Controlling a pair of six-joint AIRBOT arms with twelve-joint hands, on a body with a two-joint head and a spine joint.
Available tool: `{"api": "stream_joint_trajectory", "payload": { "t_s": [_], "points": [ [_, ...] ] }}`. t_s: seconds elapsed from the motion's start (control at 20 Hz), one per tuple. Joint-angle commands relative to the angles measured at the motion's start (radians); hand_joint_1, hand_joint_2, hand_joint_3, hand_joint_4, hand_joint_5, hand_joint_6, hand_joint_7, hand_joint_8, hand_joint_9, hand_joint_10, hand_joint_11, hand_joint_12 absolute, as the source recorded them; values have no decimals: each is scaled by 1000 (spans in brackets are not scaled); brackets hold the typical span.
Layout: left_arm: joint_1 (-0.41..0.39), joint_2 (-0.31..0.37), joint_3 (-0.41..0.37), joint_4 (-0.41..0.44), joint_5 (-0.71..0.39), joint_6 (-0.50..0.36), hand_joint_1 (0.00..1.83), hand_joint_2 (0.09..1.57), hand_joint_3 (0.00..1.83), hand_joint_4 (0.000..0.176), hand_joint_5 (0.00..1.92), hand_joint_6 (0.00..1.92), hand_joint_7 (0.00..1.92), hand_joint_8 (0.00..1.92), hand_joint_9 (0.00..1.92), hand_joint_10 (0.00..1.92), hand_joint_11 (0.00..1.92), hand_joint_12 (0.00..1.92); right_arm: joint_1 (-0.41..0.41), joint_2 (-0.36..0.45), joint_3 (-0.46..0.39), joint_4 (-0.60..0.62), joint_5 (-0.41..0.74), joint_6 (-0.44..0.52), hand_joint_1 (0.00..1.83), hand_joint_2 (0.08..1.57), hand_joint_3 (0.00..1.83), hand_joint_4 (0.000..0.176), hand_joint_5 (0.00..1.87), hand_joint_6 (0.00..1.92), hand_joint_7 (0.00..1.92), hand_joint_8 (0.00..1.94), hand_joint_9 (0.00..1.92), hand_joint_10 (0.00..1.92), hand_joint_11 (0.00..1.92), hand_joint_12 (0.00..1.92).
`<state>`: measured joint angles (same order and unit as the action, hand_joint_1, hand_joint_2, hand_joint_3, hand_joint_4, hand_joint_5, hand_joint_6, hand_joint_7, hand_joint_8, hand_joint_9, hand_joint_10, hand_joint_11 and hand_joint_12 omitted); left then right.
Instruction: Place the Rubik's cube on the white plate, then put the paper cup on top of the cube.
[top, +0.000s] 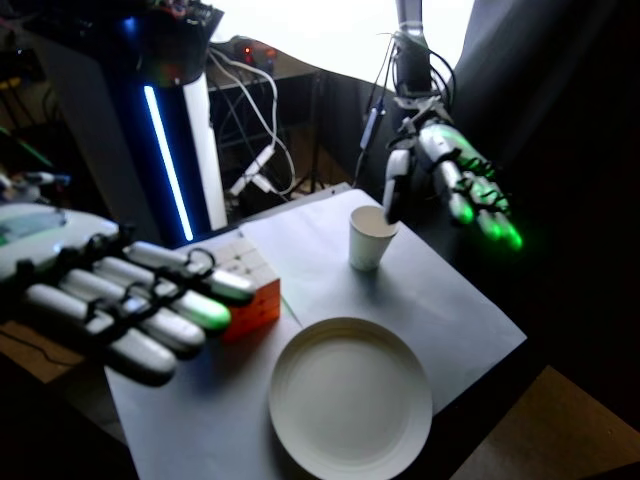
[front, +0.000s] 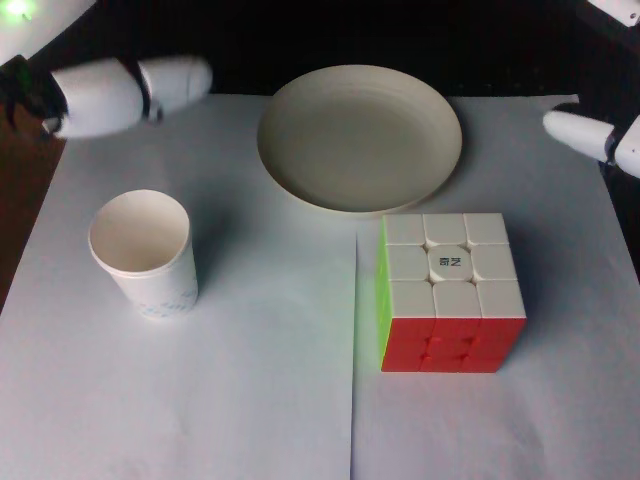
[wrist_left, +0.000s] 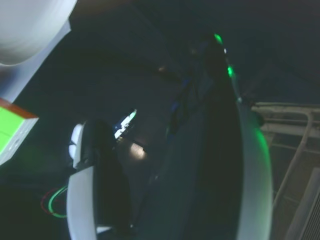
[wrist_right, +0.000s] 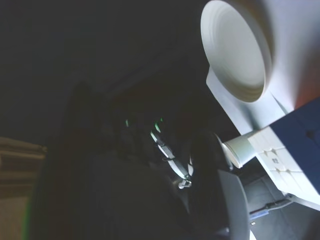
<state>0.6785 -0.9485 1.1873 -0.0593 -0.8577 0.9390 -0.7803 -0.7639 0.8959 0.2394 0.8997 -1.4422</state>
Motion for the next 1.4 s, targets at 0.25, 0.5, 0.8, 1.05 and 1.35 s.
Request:
{"api": "stream_joint_trajectory", "payload": {
  "t_s": [0.25,0.5,0.8,1.05,1.35],
  "points": [
    [-12,6,-4,-11,-126,-3,141,1350,0,112,0,0,0,0,0,0,27,15,13,-4,-7,-9,127,-5,282,1232,0,98,0,0,0,0,0,0,0,0],
    [-11,6,3,-21,-111,-2,184,1348,0,104,0,0,0,0,0,0,0,0,6,-1,4,-55,127,165,380,1133,0,124,0,0,0,0,0,0,1,0],
    [-11,8,8,-45,-99,16,213,1346,0,126,0,0,0,0,0,0,0,0,-21,-6,25,-262,134,535,514,997,24,121,0,0,0,0,0,0,0,200],
    [-10,10,12,-58,-91,18,207,1353,2,100,12,4,0,0,0,0,19,9,-54,-52,26,-394,136,702,577,973,1,76,0,0,0,0,0,0,0,0],
    [-10,3,17,-63,-81,19,224,1352,0,119,26,9,0,0,0,0,8,4,-134,-136,82,-424,96,800,592,938,0,38,0,0,0,0,0,0,0,0]
  ]
}}
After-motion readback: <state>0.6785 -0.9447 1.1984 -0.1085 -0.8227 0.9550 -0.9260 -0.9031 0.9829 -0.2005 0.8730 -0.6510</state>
